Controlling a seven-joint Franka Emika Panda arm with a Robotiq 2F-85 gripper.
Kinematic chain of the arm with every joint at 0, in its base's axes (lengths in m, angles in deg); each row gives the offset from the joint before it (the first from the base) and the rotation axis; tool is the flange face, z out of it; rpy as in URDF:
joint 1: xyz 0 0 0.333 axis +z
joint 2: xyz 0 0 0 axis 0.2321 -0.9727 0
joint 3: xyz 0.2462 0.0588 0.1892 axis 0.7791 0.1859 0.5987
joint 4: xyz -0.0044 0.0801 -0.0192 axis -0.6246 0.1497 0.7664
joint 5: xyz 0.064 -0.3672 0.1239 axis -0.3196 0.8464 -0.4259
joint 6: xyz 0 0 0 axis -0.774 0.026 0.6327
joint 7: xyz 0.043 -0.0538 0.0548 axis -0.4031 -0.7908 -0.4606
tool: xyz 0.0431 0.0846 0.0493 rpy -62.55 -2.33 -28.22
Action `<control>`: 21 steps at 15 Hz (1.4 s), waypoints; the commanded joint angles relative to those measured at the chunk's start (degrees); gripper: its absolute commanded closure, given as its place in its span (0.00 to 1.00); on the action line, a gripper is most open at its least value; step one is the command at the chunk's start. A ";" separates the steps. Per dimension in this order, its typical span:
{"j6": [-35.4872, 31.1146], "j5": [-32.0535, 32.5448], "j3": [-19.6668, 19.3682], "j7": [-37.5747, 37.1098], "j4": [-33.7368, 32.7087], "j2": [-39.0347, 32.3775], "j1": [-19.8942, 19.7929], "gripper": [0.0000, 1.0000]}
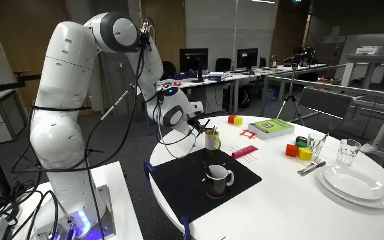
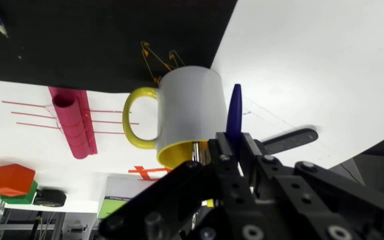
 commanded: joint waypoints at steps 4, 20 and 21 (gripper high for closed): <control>0.21 1.09 1.54 -0.96 -2.83 3.48 -0.83 0.97; 0.17 13.23 6.10 2.37 -16.47 -6.57 -13.27 0.97; 0.17 14.23 6.98 2.61 -16.67 -7.68 -14.80 0.97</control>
